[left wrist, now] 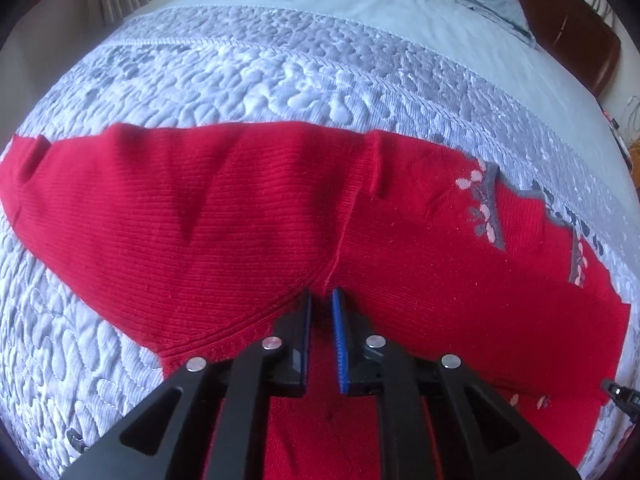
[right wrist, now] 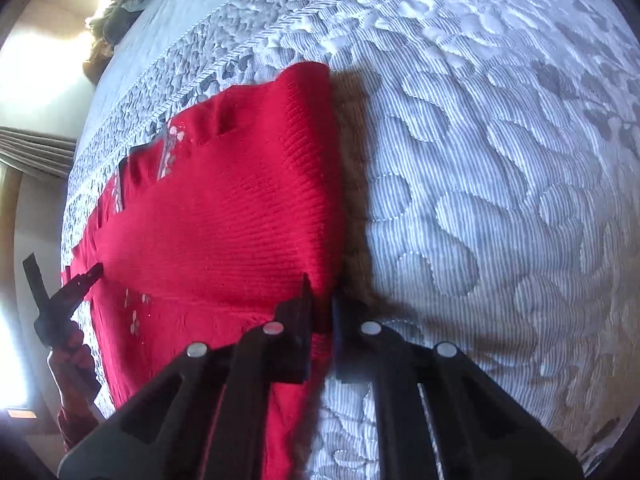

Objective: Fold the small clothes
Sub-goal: 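Grasp the other sleeve cuff with the left gripper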

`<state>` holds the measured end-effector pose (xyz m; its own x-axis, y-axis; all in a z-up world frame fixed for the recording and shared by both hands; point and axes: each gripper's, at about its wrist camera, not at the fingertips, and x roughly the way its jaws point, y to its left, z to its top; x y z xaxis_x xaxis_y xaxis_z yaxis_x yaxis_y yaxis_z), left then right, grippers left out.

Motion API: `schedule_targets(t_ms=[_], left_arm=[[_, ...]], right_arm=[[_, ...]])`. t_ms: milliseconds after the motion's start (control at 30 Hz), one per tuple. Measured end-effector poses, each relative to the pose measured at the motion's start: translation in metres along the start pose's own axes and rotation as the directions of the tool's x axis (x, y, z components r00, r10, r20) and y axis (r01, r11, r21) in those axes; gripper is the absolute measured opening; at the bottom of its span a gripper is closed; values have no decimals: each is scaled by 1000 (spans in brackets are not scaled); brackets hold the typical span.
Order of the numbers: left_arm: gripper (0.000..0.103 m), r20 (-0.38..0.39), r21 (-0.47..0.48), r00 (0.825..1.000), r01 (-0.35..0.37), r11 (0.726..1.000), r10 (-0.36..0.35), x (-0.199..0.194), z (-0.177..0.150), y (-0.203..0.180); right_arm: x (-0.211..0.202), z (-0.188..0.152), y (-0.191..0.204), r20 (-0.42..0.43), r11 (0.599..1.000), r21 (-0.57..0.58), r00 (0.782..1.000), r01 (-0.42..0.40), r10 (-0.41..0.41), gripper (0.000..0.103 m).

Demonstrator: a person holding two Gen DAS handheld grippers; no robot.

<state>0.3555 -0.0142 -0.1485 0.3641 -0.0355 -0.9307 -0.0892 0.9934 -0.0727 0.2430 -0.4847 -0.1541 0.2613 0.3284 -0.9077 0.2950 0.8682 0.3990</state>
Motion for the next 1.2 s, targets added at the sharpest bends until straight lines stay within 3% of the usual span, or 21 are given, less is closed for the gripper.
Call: schedule_targets(t_ms=[33, 100, 200, 267, 433, 567, 767, 833, 900, 967, 1067, 1200], left_arm=[[14, -7, 2, 1000, 7, 1000, -7, -3, 0, 1], [21, -4, -23, 999, 34, 999, -34, -17, 2, 9], [29, 87, -61, 994, 75, 995, -70, -51, 10, 24], [30, 122, -60, 988, 106, 992, -98, -63, 16, 20], [31, 27, -4, 982, 189, 982, -189, -36, 26, -25], [31, -83, 27, 986, 144, 989, -142, 9, 18, -43], [30, -90, 29, 985, 149, 988, -146, 14, 18, -44], [35, -87, 34, 986, 144, 989, -141, 1, 18, -40], [71, -63, 51, 985, 161, 986, -158, -21, 12, -27], [83, -24, 86, 992, 122, 989, -120, -43, 3, -2], [86, -14, 92, 999, 38, 995, -37, -57, -2, 48], [87, -49, -33, 995, -87, 996, 86, -68, 3, 166]], right_arm=[[-2, 0, 6, 3, 999, -30, 1000, 16, -16, 9], [-14, -1, 18, 31, 994, -80, 997, 74, -72, 22], [-39, 2, 34, 140, 973, -165, 980, 161, -139, 23], [-43, 10, 46, 159, 973, -186, 981, 137, -108, 23], [-22, 32, 63, 123, 980, -173, 989, 97, -76, 21], [9, 40, 47, 70, 977, -135, 985, 165, -157, 15], [11, 41, 38, 76, 985, -111, 989, 136, -128, 15], [-2, 34, 40, 90, 985, -105, 988, 136, -127, 22], [-17, 16, 56, 113, 981, -137, 986, 135, -120, 31], [-20, -4, 75, 99, 970, -195, 987, 146, -129, 37], [-13, -31, 102, 53, 950, -274, 989, 148, -139, 42], [4, -59, 138, 4, 930, -343, 990, 132, -139, 46]])
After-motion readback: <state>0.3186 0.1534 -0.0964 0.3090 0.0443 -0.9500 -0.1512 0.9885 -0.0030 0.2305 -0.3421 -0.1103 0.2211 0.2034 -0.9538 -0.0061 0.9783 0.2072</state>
